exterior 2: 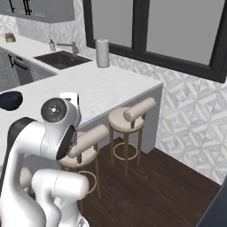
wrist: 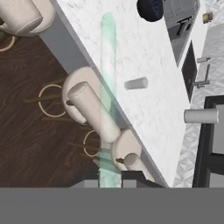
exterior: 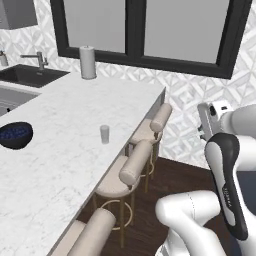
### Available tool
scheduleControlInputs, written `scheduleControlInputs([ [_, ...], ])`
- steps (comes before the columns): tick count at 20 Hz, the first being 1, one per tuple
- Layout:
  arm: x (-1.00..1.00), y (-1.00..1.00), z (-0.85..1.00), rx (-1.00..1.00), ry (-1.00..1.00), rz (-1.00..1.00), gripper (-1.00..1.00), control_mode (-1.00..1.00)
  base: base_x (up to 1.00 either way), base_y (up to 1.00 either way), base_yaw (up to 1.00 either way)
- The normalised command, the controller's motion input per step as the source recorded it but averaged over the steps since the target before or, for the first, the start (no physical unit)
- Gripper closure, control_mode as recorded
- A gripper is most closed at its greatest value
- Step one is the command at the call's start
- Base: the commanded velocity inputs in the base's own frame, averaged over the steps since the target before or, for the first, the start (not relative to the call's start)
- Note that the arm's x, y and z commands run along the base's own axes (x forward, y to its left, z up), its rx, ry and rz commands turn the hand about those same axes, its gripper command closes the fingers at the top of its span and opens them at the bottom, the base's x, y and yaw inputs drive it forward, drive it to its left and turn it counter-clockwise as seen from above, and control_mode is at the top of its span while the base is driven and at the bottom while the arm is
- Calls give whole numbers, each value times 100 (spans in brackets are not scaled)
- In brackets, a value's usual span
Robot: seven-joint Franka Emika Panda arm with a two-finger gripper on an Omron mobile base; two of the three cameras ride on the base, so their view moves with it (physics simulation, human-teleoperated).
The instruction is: Take a straw from the drawer in front and place it inside the glass cup on the dining counter.
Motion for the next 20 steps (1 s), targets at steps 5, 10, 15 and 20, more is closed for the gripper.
scheduleControlInputs([
  [5, 0, 0, 0, 0, 0, 0, 100, 100, 51, 2, 27],
  [10, 0, 0, 0, 0, 0, 0, 100, 100, 51, 21, 21],
  [15, 0, 0, 0, 0, 0, 0, 100, 100, 50, 13, 31],
  [20, 6, -2, -2, -1, -4, 8, 100, -100, 28, -1, 31],
])
